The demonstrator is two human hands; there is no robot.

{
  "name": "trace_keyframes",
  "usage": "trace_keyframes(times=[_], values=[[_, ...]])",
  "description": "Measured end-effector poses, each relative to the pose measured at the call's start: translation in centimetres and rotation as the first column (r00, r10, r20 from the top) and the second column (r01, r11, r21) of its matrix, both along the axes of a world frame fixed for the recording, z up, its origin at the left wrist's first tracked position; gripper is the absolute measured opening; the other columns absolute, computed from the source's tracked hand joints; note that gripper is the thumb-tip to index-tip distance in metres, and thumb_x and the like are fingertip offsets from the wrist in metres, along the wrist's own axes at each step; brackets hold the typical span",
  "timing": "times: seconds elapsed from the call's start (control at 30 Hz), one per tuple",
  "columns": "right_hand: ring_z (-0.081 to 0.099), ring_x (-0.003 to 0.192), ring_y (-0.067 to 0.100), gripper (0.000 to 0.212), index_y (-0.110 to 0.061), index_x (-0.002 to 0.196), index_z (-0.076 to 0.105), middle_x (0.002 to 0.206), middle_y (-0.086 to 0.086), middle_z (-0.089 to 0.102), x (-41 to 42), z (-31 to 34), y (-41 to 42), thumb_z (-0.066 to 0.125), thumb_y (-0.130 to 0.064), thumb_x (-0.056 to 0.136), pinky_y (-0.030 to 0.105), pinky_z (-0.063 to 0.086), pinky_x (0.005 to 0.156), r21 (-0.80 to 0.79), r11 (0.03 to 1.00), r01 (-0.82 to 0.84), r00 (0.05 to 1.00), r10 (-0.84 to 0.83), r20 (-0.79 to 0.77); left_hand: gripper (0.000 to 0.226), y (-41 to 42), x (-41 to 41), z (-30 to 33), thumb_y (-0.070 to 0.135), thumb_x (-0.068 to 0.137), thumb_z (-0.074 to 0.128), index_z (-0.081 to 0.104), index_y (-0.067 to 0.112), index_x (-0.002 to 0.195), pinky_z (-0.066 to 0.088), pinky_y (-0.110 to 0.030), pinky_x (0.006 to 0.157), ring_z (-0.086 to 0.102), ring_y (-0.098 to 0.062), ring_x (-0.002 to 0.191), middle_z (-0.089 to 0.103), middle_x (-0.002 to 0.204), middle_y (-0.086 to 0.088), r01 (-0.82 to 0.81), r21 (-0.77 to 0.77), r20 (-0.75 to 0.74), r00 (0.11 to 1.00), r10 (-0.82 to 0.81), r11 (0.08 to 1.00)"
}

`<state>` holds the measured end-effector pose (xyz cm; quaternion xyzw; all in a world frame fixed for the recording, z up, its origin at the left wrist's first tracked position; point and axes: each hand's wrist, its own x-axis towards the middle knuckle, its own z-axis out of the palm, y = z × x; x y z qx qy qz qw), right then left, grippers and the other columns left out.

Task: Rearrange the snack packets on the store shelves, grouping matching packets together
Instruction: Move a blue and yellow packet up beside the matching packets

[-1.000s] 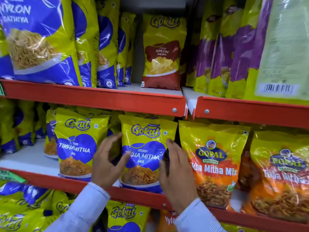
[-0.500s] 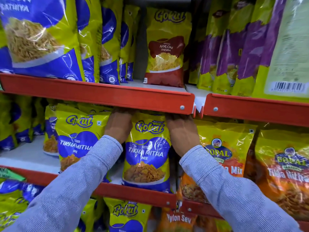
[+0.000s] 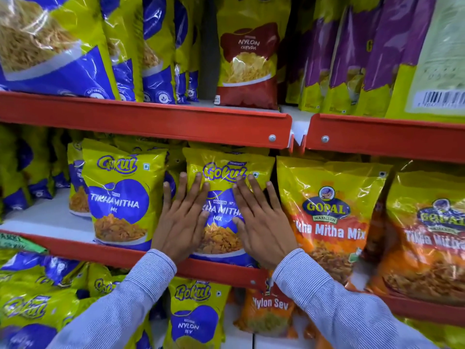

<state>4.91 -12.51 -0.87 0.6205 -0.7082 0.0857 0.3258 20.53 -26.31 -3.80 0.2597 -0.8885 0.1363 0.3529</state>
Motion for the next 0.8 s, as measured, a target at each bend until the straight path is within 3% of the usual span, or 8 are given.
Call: trace_keyframes(times=[0.1, 0.23, 0.33, 0.47, 0.63, 0.8], values=[[0.0, 0.154, 0.026, 0.065, -0.011, 0.154, 0.018, 0.166, 0.007, 0.011, -0.2, 0.6, 1.8, 0.038, -0.037, 0.098, 0.051, 0.0, 0.124, -0.072, 0.997, 0.008, 1.0, -0.007, 0.016, 0.059, 1.5, -0.6, 0.6, 0.035, 0.098, 0.025, 0.021, 0.015, 0.153, -0.004, -0.061, 0.122, -0.007, -0.031, 0.153, 0.012, 0.165, -0.008, -0.028, 0.008, -0.038, 0.999, 0.028, 1.0], [-0.002, 0.154, 0.027, 0.066, -0.013, 0.155, 0.013, 0.166, 0.006, 0.008, -2.5, 0.6, 6.6, 0.036, -0.035, 0.098, 0.054, 0.001, 0.124, -0.214, 0.966, 0.147, 0.987, -0.129, 0.098, 0.059, 6.0, -2.7, 0.4, 0.035, 0.098, 0.028, 0.019, 0.015, 0.153, -0.005, -0.06, 0.122, -0.007, -0.031, 0.153, 0.008, 0.164, -0.008, 0.07, -0.062, -0.038, 0.997, -0.072, 0.996], [0.0, 0.154, 0.029, 0.066, -0.013, 0.155, 0.011, 0.166, 0.006, 0.009, -5.0, 0.8, 8.3, 0.036, -0.037, 0.099, 0.059, 0.005, 0.123, -0.193, 0.957, 0.217, 0.973, -0.197, 0.117, 0.061, 8.9, -5.3, 0.3, 0.037, 0.098, 0.027, 0.016, 0.015, 0.154, 0.001, -0.063, 0.121, -0.009, -0.03, 0.153, 0.004, 0.164, -0.006, 0.102, -0.103, 0.041, 0.994, -0.098, 0.989], [-0.002, 0.154, 0.026, 0.065, -0.015, 0.155, 0.012, 0.167, 0.002, 0.009, -7.1, 1.2, 8.2, 0.033, -0.041, 0.1, 0.06, 0.007, 0.122, -0.147, 0.966, 0.212, 0.968, -0.187, 0.166, 0.06, 11.0, -7.9, 0.7, 0.039, 0.099, 0.024, 0.016, 0.015, 0.154, -0.01, -0.055, 0.123, -0.007, -0.028, 0.153, 0.006, 0.165, -0.006, 0.137, -0.06, 0.059, 0.989, -0.134, 0.989], [-0.004, 0.154, 0.026, 0.066, -0.015, 0.156, 0.01, 0.167, 0.003, 0.005, -8.7, 1.2, 10.9, 0.036, -0.039, 0.1, 0.058, 0.002, 0.124, -0.225, 0.957, 0.183, 0.971, -0.141, 0.191, 0.064, 13.5, -10.0, 1.4, 0.04, 0.097, 0.033, 0.019, 0.013, 0.153, -0.008, -0.06, 0.121, -0.008, -0.03, 0.153, 0.007, 0.165, -0.009, 0.173, -0.069, 0.059, 0.984, -0.169, 0.982], [-0.004, 0.154, 0.028, 0.066, -0.011, 0.155, 0.009, 0.166, 0.009, 0.003, -13.9, -1.1, 17.0, 0.03, -0.036, 0.098, 0.057, 0.002, 0.124, -0.288, 0.859, 0.424, 0.888, -0.331, 0.32, 0.07, 15.9, -12.0, 1.5, 0.047, 0.095, 0.038, 0.019, 0.013, 0.153, -0.008, -0.064, 0.12, -0.008, -0.031, 0.153, 0.009, 0.165, -0.009, 0.191, -0.104, 0.091, 0.979, -0.181, 0.976]])
